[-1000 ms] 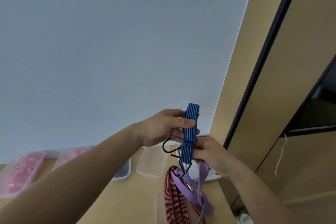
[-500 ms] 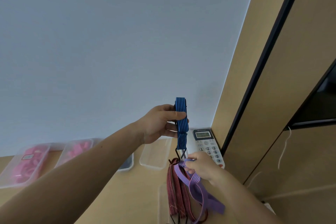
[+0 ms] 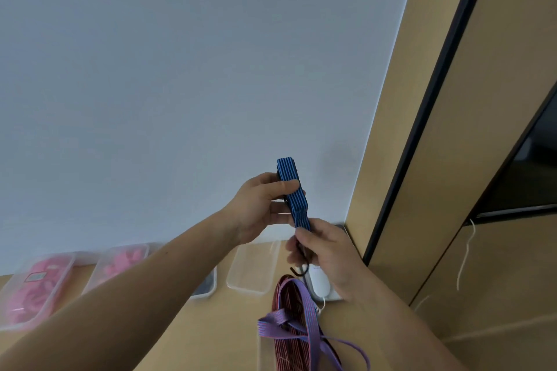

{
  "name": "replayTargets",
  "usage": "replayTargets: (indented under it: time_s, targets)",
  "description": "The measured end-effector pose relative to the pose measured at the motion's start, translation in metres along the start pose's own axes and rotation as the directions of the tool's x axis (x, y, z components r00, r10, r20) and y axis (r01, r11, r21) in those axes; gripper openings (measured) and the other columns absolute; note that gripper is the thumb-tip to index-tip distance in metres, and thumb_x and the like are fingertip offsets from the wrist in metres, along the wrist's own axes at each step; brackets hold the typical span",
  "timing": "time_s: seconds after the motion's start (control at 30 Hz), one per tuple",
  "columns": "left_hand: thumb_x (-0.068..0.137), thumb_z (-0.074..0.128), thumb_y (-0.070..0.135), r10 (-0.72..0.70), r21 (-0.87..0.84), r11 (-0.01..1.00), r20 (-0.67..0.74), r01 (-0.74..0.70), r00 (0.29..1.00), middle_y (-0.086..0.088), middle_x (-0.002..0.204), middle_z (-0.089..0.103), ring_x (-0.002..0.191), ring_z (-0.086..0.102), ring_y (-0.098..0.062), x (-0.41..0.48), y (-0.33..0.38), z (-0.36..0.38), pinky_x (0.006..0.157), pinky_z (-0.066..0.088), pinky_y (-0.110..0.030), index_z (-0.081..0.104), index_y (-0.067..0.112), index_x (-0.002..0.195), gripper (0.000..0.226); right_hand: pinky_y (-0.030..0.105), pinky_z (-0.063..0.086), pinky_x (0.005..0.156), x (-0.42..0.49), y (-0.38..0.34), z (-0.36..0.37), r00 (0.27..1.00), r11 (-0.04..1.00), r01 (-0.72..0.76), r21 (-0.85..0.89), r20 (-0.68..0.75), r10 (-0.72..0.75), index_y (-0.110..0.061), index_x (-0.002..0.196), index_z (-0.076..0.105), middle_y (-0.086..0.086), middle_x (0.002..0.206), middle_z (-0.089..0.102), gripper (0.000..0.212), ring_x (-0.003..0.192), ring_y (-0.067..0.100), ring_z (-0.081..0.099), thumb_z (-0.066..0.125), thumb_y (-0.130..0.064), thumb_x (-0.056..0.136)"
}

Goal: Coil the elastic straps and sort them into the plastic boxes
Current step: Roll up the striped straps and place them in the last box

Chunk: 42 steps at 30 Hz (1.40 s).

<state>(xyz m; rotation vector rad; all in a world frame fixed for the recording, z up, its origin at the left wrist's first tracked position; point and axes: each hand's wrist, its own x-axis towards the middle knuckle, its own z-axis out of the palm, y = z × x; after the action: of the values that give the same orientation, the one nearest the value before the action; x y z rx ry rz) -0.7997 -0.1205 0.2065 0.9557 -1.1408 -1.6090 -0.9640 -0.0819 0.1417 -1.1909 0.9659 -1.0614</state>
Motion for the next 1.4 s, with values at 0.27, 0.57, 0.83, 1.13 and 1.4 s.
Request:
replayTargets:
  time_s: [0.27, 0.57, 0.83, 1.13, 1.4]
  targets:
    - [0.089, 0.071, 0.018, 0.164, 0.11, 0.981, -0.043, -0.159, 0.985, -0.014, 0.111, 0.073, 0.096, 0.072, -0.034, -0.008, 0.0, -0.002, 0.08, 0.06, -0.04, 0.053, 0.007, 0.123, 0.041, 0.022, 0.029, 0.04, 0.0, -0.021, 0.011, 0.977, 0.994, -0.104, -0.038, -0.192, 0.095, -0.006, 0.073, 0.056, 0.01, 0.051, 0.052, 0.022, 0.038, 0.016, 0.038, 0.062, -0.024, 0.084]
    - [0.09, 0.066, 0.031, -0.065, -0.106, 0.992, -0.005, 0.064, 0.998, -0.019, 0.112, 0.072, 0.102, 0.071, -0.033, -0.014, 0.011, -0.003, 0.073, 0.059, -0.034, 0.066, 0.004, 0.11, 0.033, 0.03, 0.04, 0.049, -0.003, -0.027, 0.024, 0.989, 0.997, -0.047, -0.06, -0.141, 0.038, -0.016, 0.08, 0.072, 0.014, 0.069, 0.068, 0.022, 0.051, 0.023, 0.056, 0.061, -0.03, 0.095]
    - [0.089, 0.071, 0.025, 0.065, 0.137, 0.989, -0.113, -0.049, 0.992, -0.01, 0.104, 0.076, 0.094, 0.073, -0.026, -0.015, 0.002, -0.002, 0.075, 0.058, -0.036, 0.058, 0.005, 0.12, 0.039, 0.027, 0.036, 0.044, -0.003, -0.031, 0.026, 0.976, 0.991, -0.102, -0.085, -0.2, 0.084, -0.005, 0.084, 0.069, 0.013, 0.056, 0.062, 0.017, 0.043, 0.021, 0.051, 0.059, -0.018, 0.09]
    - [0.087, 0.076, 0.026, 0.468, 0.626, 0.668, 0.066, -0.402, 0.881, 0.018, 0.115, 0.064, 0.095, 0.069, -0.004, -0.019, -0.002, -0.012, 0.08, 0.056, -0.024, 0.046, 0.03, 0.125, 0.049, 0.03, 0.044, 0.06, -0.003, -0.036, 0.027, 0.992, 0.998, -0.051, 0.028, -0.111, 0.054, 0.0, 0.094, 0.067, 0.018, 0.078, 0.074, 0.026, 0.068, 0.023, 0.07, 0.052, -0.021, 0.097]
    - [0.092, 0.062, 0.013, 0.576, 0.79, 0.15, 0.42, -0.595, 0.702, 0.007, 0.145, 0.052, 0.123, 0.057, -0.012, -0.024, -0.007, -0.028, 0.1, 0.046, -0.02, 0.046, 0.02, 0.141, 0.053, 0.031, 0.034, 0.058, -0.004, -0.044, 0.035, 0.993, 0.989, -0.085, 0.117, -0.07, 0.094, 0.003, 0.099, 0.07, 0.019, 0.083, 0.073, 0.059, 0.079, 0.032, 0.073, 0.036, -0.045, 0.101]
